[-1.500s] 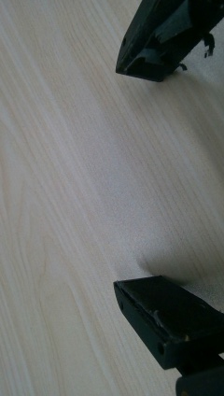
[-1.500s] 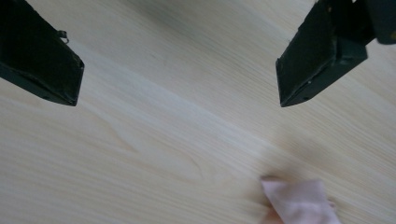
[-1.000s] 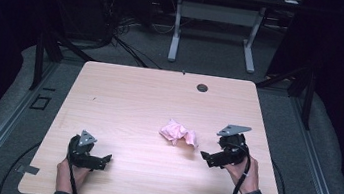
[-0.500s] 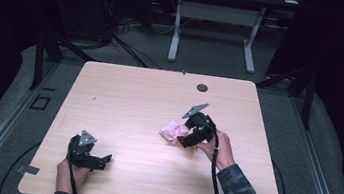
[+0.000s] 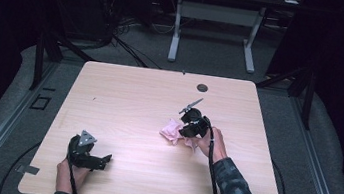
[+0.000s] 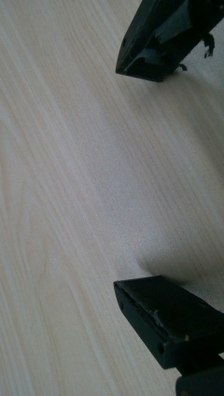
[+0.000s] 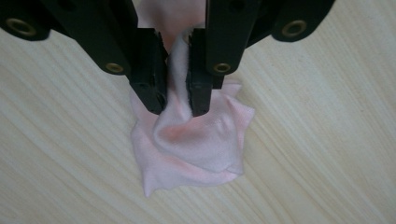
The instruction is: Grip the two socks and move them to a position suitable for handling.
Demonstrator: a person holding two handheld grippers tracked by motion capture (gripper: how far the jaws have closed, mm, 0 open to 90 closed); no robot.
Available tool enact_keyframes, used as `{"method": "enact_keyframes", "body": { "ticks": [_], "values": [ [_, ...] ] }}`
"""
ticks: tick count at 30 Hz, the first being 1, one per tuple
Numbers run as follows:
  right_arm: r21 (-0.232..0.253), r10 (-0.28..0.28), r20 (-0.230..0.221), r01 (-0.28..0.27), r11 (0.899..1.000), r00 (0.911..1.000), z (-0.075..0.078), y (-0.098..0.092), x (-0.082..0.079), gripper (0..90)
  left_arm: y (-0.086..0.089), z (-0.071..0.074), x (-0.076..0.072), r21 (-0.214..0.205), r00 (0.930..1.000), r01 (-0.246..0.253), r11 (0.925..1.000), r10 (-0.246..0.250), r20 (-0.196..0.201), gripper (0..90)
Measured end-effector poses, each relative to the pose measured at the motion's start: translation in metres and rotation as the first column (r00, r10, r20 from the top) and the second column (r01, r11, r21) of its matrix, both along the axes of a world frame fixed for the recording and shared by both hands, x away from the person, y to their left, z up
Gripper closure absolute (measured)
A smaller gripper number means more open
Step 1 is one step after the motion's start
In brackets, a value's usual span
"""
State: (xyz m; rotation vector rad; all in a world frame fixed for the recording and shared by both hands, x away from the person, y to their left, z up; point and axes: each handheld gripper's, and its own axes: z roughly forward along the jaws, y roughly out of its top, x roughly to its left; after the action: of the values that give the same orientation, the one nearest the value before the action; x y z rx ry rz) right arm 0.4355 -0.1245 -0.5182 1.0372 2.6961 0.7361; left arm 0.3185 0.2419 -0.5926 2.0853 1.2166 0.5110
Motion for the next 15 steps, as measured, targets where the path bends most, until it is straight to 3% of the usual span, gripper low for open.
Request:
{"method": "enact_keyframes", "body": {
  "ticks": [2, 4, 5, 9, 10, 12, 15],
  "values": [
    [0.048, -0.015, 0.025, 0.013, 0.999, 0.9996, 0.009, -0.008, -0.007, 83.0, 0.000, 0.000, 0.000, 0.000, 1.0000, 0.000, 1.0000, 0.000, 0.000, 0.1],
    [0.052, -0.012, 0.033, 0.011, 0.999, 0.9994, 0.013, -0.010, -0.010, 83.3, 0.000, 0.000, 0.000, 0.000, 1.0000, 0.000, 1.0000, 0.000, 0.000, 0.1],
    [0.092, -0.013, 0.063, 0.008, 0.996, 0.9979, 0.024, -0.016, -0.020, 83.5, 0.000, 0.000, 0.000, 0.000, 1.0000, 0.000, 1.0000, 0.000, 0.000, 0.1],
    [0.126, -0.010, 0.104, -0.003, 0.992, 0.9946, 0.045, -0.023, -0.048, 83.8, 0.000, 0.000, 0.000, 0.000, 1.0000, 0.000, 1.0000, 0.000, 0.000, 0.1],
    [0.126, -0.010, 0.104, -0.003, 0.992, 0.9946, 0.045, -0.023, -0.048, 83.8, 0.000, 0.000, 0.000, 0.000, 1.0000, 0.000, 1.0000, 0.000, 0.000, 0.1],
    [0.147, 0.006, 0.143, -0.027, 0.989, 0.9897, 0.060, -0.027, -0.074, 83.8, 0.000, 0.000, 0.000, 0.000, 1.0000, 0.000, 1.0000, 0.000, 0.000, 0.1],
    [0.169, 0.017, 0.154, -0.043, 0.985, 0.9880, 0.071, -0.033, -0.097, 83.8, 0.000, 0.000, 0.000, 0.000, 1.0000, 0.000, 1.0000, 0.000, 0.000, 0.1]
  ]
}}
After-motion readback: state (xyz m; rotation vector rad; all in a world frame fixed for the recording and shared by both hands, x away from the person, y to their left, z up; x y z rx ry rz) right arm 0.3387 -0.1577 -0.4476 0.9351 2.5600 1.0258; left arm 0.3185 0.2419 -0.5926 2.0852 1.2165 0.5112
